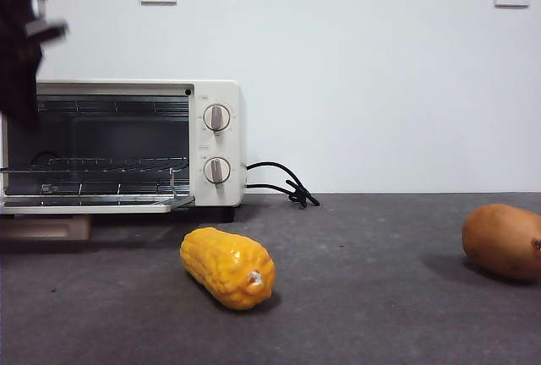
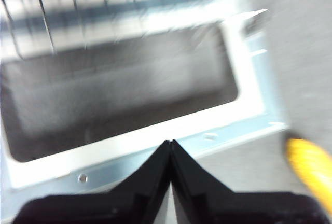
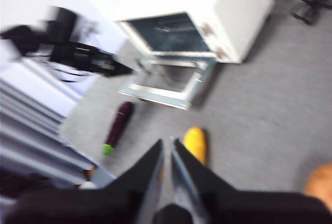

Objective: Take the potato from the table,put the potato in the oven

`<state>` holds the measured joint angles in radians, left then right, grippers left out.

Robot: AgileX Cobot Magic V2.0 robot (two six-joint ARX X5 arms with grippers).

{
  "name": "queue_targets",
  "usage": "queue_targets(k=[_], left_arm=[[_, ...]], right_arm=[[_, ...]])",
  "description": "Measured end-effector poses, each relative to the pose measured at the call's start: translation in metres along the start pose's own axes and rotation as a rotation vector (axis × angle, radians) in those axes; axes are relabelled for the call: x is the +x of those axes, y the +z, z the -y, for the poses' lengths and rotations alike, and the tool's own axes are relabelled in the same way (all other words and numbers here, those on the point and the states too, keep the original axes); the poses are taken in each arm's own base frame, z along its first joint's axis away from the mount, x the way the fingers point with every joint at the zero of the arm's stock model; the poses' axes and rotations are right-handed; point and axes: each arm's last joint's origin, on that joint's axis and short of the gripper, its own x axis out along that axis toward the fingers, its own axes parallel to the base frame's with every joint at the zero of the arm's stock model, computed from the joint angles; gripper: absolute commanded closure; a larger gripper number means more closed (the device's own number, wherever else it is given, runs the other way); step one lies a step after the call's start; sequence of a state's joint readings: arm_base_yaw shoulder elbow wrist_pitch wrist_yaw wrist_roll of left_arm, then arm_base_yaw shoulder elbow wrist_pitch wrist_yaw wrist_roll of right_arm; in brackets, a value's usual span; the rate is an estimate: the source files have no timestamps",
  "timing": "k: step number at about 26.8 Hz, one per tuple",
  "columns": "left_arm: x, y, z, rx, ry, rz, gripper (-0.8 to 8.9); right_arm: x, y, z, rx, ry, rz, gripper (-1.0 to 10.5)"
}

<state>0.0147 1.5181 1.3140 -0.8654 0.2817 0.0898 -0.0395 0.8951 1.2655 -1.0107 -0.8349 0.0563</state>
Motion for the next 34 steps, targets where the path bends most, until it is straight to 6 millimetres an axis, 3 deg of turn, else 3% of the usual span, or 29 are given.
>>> queue_targets(k=[2,9,12,15,17,25,28,34], left_arm=[[-0.025,-0.004,0.008,0.021,-0.001,0.06,8.2],[-0.109,-0.032,0.035,0.091,0.017,0.291,8.2],[-0.141,-0.05,0.046,0.12,0.026,0.393,8.2],[-0.167,-0.071,0.055,0.141,0.033,0.463,8.2],[-0.181,-0.086,0.061,0.15,0.035,0.495,8.2],[-0.217,-0.143,0.079,0.184,-0.038,0.562,8.2],[-0.228,-0.159,0.084,0.193,-0.067,0.612,8.2],[-0.226,-0.167,0.084,0.169,-0.073,0.564,8.2]], right_arm=[[0.002,-0.002,0.004,0.028,-0.064,-0.024,7.5],[0.009,-0.004,0.016,0.101,-0.164,-0.098,7.4],[0.013,-0.003,0.019,0.115,-0.174,-0.111,5.9],[0.017,-0.004,0.021,0.13,-0.202,-0.147,3.5],[0.021,-0.006,0.021,0.143,-0.225,-0.184,2.8],[0.039,-0.013,0.025,0.152,-0.351,-0.35,2.8],[0.059,-0.014,0.028,0.113,-0.438,-0.446,2.8],[0.114,-0.016,0.051,0.064,-0.599,-0.631,2.8]])
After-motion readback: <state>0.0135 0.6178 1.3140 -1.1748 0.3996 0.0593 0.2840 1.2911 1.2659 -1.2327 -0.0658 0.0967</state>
